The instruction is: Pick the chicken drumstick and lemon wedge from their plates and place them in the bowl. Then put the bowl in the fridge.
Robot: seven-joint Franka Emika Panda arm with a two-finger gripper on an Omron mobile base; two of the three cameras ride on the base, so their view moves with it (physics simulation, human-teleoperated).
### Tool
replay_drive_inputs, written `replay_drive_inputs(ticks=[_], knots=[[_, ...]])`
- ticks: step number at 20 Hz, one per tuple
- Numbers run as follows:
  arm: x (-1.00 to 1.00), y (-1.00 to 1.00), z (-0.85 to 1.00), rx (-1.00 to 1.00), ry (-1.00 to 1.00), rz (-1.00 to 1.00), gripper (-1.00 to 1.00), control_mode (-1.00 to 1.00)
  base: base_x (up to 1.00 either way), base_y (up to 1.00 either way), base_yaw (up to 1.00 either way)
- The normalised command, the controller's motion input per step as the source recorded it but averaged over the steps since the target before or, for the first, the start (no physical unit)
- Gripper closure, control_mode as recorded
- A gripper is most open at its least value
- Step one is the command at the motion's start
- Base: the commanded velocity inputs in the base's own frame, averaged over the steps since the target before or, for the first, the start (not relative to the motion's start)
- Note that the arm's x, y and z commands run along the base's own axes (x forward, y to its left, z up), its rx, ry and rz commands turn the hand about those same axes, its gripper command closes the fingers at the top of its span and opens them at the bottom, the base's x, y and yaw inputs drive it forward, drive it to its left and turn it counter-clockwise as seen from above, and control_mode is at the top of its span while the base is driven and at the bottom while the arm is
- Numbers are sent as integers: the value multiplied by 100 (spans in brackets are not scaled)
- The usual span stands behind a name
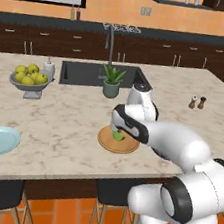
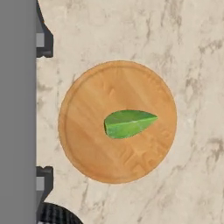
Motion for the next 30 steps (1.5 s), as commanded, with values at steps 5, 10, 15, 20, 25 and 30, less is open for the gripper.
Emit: replay_drive_inputs(ticks=[5,10,15,20,25,30], knots=[[65,3,-61,0,0,0,-100,-100,0,0,0],[67,3,-35,0,0,0,-100,-100,0,0,0],[39,8,-39,-1,3,0,-100,-100,0,0,0],[6,10,-52,-1,9,0,-100,-100,0,0,0],[13,0,-53,0,6,0,-100,-100,0,0,0],[0,-5,-56,0,12,0,100,-100,0,0,0]])
